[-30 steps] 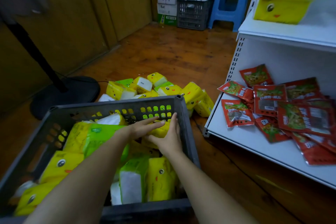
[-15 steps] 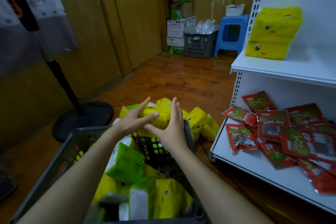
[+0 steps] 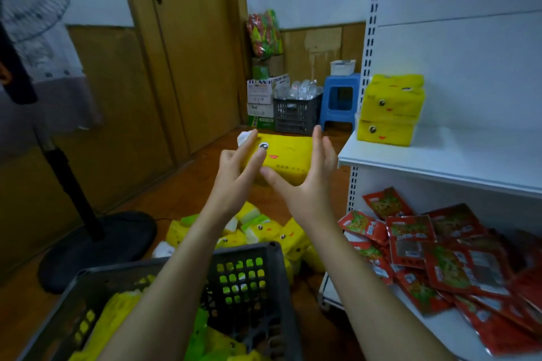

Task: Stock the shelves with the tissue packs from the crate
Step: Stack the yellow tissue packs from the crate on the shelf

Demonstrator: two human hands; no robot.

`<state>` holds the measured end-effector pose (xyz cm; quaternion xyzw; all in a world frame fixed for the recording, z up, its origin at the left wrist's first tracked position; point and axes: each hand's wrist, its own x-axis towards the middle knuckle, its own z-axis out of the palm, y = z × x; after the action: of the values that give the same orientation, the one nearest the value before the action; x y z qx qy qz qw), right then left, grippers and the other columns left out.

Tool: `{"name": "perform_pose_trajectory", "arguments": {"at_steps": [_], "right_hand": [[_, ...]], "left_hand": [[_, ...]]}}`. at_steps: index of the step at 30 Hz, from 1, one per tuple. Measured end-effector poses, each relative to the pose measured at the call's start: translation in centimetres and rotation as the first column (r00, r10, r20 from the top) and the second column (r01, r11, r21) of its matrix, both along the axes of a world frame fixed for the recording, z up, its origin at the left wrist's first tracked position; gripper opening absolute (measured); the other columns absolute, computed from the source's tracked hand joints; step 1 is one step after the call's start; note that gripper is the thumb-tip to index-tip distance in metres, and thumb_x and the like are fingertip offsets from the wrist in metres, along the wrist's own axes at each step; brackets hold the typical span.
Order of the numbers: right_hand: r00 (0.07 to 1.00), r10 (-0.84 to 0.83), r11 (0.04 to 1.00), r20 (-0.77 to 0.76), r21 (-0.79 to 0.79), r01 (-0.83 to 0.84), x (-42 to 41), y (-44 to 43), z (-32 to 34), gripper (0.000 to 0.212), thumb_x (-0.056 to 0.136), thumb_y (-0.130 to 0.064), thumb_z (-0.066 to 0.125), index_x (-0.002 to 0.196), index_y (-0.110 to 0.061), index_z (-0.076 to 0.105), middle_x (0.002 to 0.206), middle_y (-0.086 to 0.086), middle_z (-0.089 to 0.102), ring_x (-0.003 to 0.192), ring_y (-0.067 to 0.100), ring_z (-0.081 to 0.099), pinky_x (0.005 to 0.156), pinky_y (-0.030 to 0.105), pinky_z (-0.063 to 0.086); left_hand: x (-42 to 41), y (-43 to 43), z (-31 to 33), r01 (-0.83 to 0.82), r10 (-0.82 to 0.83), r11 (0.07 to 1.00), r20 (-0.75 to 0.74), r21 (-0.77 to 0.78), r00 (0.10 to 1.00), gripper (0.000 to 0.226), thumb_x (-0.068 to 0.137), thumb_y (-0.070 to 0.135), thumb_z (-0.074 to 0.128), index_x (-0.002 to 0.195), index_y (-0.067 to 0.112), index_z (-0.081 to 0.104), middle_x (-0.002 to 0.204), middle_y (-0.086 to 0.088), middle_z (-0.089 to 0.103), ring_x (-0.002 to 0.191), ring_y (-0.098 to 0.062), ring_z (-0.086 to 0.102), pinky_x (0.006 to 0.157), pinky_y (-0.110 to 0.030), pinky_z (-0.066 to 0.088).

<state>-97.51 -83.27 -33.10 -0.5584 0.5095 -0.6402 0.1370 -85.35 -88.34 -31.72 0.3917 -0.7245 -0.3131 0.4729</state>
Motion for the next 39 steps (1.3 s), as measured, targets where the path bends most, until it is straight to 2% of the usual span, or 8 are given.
{"name": "perform_pose_trajectory", "arguments": {"at_steps": [3, 6, 11, 16, 21, 30, 33, 39], "right_hand": [[0.996, -0.075, 0.997, 0.057, -0.010, 0.076, -2.6, 0.0, 1.4, 0.095, 0.074, -0.041, 0.071, 0.145, -0.037, 0.008, 0.153, -0.007, 0.003, 0.135, -0.003, 0.006, 0.094, 0.003, 0.014], [0.991, -0.115, 0.990, 0.065, -0.077, 0.120, -5.7, 0.4, 2.4, 0.093, 0.074, -0.040, 0.071, 0.144, -0.035, 0.011, 0.151, -0.005, 0.010, 0.131, -0.005, 0.011, 0.088, -0.008, 0.016], [0.978, -0.203, 0.970, 0.046, -0.124, 0.207, -11.7, 1.3, 2.3, 0.088, 0.068, -0.050, 0.065, 0.137, -0.042, 0.011, 0.145, 0.000, 0.020, 0.136, 0.013, 0.025, 0.107, 0.038, 0.037], [0.960, -0.279, 0.955, -0.009, -0.107, 0.276, -16.2, 1.1, 0.4, 0.090, 0.070, -0.053, 0.069, 0.138, -0.041, 0.011, 0.137, -0.007, 0.025, 0.134, 0.015, 0.028, 0.105, 0.048, 0.038], [0.969, -0.236, 0.962, -0.067, -0.158, 0.223, -17.0, 0.5, 0.0, 0.082, 0.071, -0.059, 0.059, 0.135, -0.051, 0.008, 0.132, -0.018, 0.026, 0.131, 0.012, 0.034, 0.098, 0.046, 0.046], [0.916, -0.350, 0.937, -0.195, -0.066, 0.344, -18.7, -0.3, -0.6, 0.081, 0.083, -0.039, 0.064, 0.143, -0.037, 0.010, 0.146, 0.001, 0.027, 0.132, 0.019, 0.033, 0.101, 0.042, 0.042], [0.916, -0.358, 0.931, -0.182, 0.005, 0.365, -18.9, -0.4, -0.4, 0.082, 0.082, -0.042, 0.064, 0.145, -0.037, 0.011, 0.148, 0.002, 0.017, 0.132, 0.020, 0.033, 0.097, 0.039, 0.044], [0.885, -0.371, 0.902, -0.280, 0.120, 0.416, -19.1, -0.6, 0.0, 0.079, 0.086, -0.039, 0.061, 0.146, -0.040, 0.010, 0.150, 0.005, 0.014, 0.129, 0.025, 0.038, 0.094, 0.039, 0.043]], "left_hand": [[-3.1, 0.5, 2.0, 0.035, -0.038, 0.992, -0.022, -0.124, 0.999, 0.063, 0.084, 0.053, 0.031, 0.142, 0.029, 0.035, 0.097, 0.005, 0.035, 0.097, 0.004, 0.040, 0.092, -0.005, 0.028], [-6.2, -0.1, 2.8, 0.095, -0.099, 0.973, -0.012, -0.211, 0.995, 0.049, 0.092, 0.054, 0.032, 0.138, 0.034, 0.032, 0.092, 0.009, 0.033, 0.087, 0.018, 0.036, 0.082, 0.006, 0.024], [-12.6, -0.2, 3.5, 0.215, -0.218, 0.932, 0.023, -0.292, 0.976, 0.047, 0.087, 0.046, 0.034, 0.133, 0.036, 0.032, 0.092, 0.007, 0.034, 0.083, 0.019, 0.037, 0.081, 0.005, 0.025], [-17.0, -1.2, 0.6, 0.253, -0.250, 0.945, 0.041, -0.210, 0.967, 0.043, 0.086, 0.046, 0.034, 0.129, 0.042, 0.036, 0.108, -0.004, 0.043, 0.089, 0.023, 0.038, 0.080, 0.007, 0.026], [-17.6, -2.2, -0.7, 0.246, -0.251, 0.957, -0.009, -0.154, 0.968, 0.043, 0.084, 0.052, 0.035, 0.127, 0.046, 0.036, 0.115, 0.014, 0.039, 0.096, 0.031, 0.035, 0.077, 0.009, 0.028], [-17.8, -3.6, -2.0, 0.241, -0.218, 0.956, 0.143, -0.165, 0.965, 0.048, 0.075, 0.071, 0.029, 0.120, 0.056, 0.038, 0.127, 0.008, 0.046, 0.110, 0.010, 0.041, 0.085, -0.008, 0.032], [-18.0, -3.5, -1.1, 0.194, -0.173, 0.971, 0.151, -0.139, 0.973, 0.044, 0.079, 0.067, 0.033, 0.122, 0.057, 0.033, 0.143, 0.002, 0.033, 0.126, -0.005, 0.034, 0.085, 0.000, 0.025], [-18.8, -4.7, 1.8, 0.245, -0.188, 0.962, 0.354, -0.122, 0.916, 0.066, 0.078, 0.079, 0.030, 0.138, 0.059, 0.014, 0.151, -0.002, 0.028, 0.138, -0.017, 0.026, 0.096, -0.029, 0.027]]}}
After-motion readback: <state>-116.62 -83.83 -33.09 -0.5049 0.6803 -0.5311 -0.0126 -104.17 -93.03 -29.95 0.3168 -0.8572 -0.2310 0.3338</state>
